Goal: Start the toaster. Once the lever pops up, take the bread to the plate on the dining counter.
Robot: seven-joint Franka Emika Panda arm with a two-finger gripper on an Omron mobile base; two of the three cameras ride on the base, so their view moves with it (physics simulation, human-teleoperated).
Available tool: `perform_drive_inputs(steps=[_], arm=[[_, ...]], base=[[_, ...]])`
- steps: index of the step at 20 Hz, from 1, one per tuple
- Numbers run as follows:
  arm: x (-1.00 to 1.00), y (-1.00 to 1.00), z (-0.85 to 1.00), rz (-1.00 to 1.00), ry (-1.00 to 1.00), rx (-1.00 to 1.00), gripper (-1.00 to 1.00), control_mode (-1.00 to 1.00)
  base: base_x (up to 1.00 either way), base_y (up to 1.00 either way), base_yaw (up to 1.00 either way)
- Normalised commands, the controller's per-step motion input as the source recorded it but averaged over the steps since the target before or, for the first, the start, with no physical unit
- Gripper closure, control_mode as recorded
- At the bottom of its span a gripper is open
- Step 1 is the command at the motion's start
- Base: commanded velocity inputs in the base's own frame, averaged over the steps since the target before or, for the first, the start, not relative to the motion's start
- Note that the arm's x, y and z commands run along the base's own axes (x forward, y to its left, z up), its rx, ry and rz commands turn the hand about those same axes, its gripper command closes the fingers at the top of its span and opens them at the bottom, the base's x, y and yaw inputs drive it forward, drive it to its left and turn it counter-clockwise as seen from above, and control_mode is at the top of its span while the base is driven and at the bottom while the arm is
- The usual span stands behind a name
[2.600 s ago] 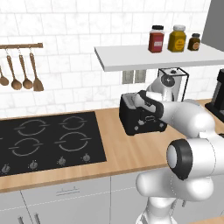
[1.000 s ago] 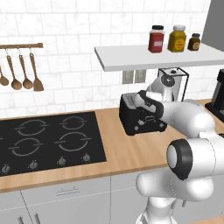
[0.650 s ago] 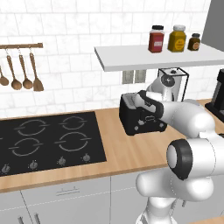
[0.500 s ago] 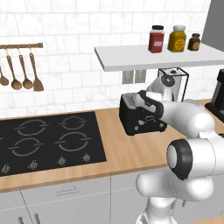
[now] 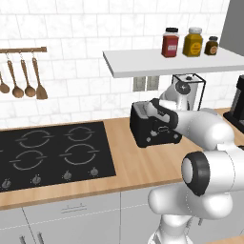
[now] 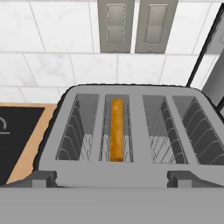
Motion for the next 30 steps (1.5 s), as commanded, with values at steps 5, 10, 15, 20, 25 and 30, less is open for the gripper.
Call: perform_drive_inputs(steps=[5, 10, 15, 20, 25, 30], arm=[[0.00, 0.00, 0.00, 0.00, 0.00, 0.00, -1.00, -1.00], [0.00, 0.00, 0.00, 0.00, 0.00, 0.00, -1.00, -1.00], [0.00, 0.00, 0.00, 0.00, 0.00, 0.00, -1.00, -1.00], [0.00, 0.00, 0.00, 0.00, 0.00, 0.00, -1.00, -1.00], [0.00, 0.00, 0.00, 0.00, 0.00, 0.00, -1.00, -1.00], [0.00, 0.00, 0.00, 0.00, 0.00, 0.00, -1.00, -1.00]], base=[[0.00, 0.00, 0.00], [0.00, 0.00, 0.00], [0.00, 0.00, 0.00], [0.00, 0.00, 0.00], [0.00, 0.00, 0.00], [0.00, 0.00, 0.00]])
